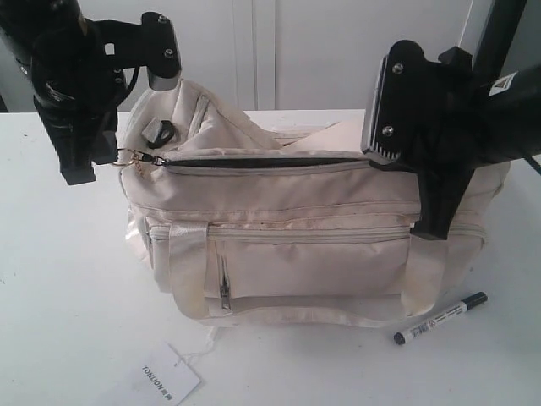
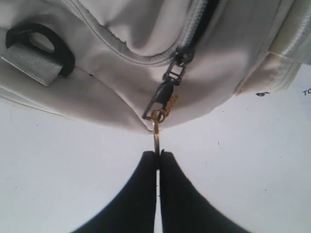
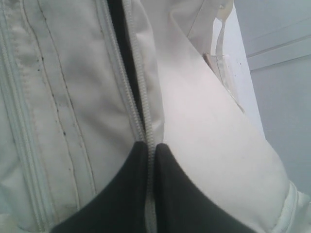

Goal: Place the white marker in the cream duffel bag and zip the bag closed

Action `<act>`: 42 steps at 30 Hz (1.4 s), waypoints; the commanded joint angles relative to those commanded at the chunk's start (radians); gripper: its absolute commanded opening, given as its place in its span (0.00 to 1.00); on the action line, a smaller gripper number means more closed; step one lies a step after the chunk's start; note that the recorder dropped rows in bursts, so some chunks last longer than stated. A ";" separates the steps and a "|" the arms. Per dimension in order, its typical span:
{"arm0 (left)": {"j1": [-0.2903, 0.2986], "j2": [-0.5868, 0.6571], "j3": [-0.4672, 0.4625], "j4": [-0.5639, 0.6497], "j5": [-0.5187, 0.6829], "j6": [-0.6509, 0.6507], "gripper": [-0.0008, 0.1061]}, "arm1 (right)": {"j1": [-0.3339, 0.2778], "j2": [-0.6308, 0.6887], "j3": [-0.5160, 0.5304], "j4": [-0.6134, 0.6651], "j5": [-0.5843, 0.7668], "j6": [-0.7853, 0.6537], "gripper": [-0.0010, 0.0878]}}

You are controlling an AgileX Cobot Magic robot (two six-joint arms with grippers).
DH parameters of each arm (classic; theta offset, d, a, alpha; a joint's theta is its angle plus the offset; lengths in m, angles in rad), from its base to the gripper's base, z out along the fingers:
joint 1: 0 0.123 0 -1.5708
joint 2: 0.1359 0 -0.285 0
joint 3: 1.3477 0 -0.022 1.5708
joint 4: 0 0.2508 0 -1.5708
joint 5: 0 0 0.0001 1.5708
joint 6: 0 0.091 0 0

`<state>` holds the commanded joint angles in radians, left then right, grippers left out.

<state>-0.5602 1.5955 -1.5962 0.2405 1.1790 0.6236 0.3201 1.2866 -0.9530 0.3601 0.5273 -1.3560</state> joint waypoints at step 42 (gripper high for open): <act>0.000 -0.072 0.000 -0.282 -0.252 0.065 0.01 | 0.392 0.111 -0.002 0.194 -0.329 -0.030 0.40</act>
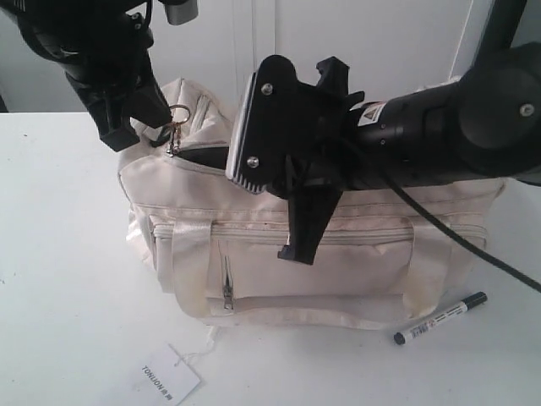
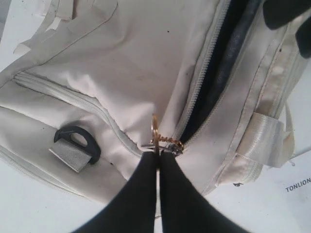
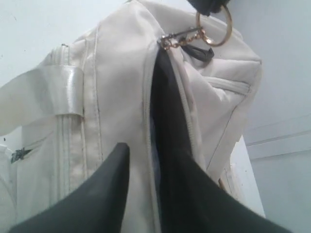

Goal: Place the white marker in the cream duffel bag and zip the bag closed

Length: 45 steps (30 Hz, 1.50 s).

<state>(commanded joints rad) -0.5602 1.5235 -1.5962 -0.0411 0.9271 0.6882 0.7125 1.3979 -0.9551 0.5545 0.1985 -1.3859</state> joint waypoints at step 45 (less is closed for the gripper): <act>0.000 0.005 0.002 0.002 0.013 0.000 0.01 | 0.066 0.157 -0.002 -0.008 -0.268 0.098 0.01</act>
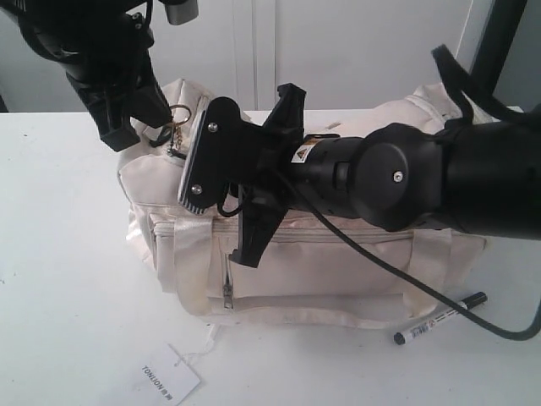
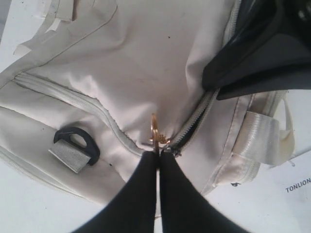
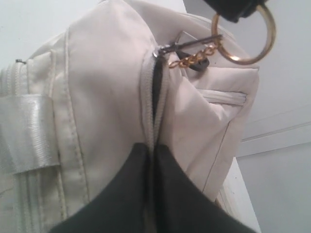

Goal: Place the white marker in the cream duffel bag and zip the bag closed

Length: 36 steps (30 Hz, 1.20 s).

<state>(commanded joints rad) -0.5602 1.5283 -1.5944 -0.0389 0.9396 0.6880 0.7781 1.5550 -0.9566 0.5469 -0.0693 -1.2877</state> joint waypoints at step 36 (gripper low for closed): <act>0.002 0.180 0.000 0.327 0.056 -0.102 0.01 | 0.000 -0.029 0.000 0.000 0.004 0.013 0.01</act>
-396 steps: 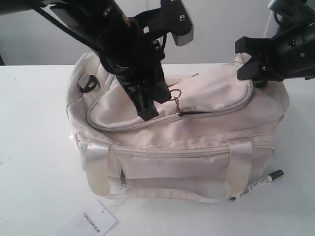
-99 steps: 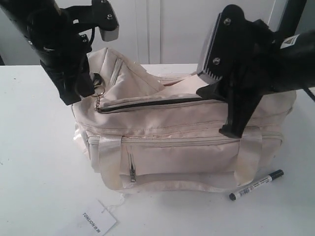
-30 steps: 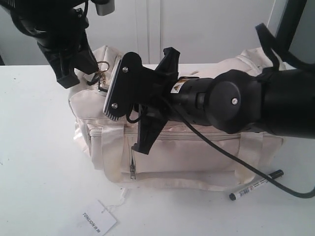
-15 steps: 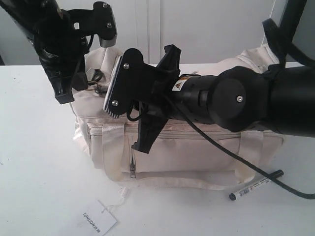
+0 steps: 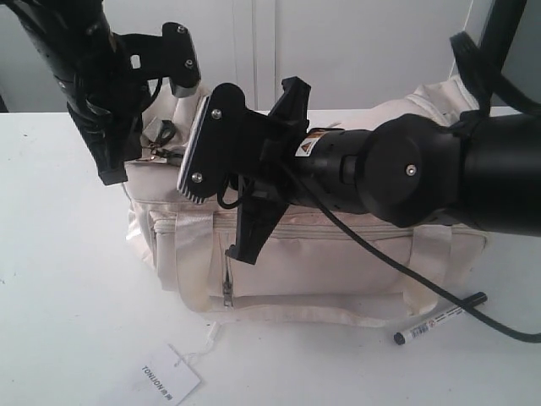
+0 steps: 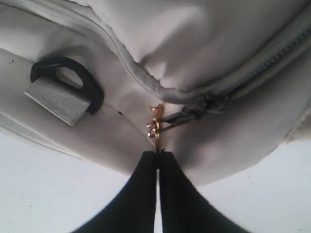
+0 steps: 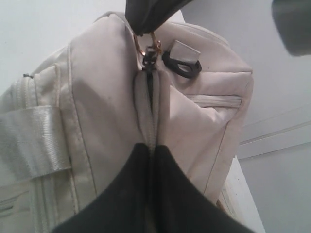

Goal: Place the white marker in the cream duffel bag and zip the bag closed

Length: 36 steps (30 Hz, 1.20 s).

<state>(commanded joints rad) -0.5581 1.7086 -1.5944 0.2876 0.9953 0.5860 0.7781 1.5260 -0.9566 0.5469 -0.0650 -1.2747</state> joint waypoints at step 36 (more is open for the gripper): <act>0.000 -0.004 0.000 0.027 0.004 -0.154 0.35 | 0.000 0.000 0.000 0.000 0.038 0.019 0.49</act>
<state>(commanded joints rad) -0.5581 1.7049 -1.5944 0.3149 0.9990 0.4318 0.7781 1.5260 -0.9566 0.5469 -0.0265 -1.2557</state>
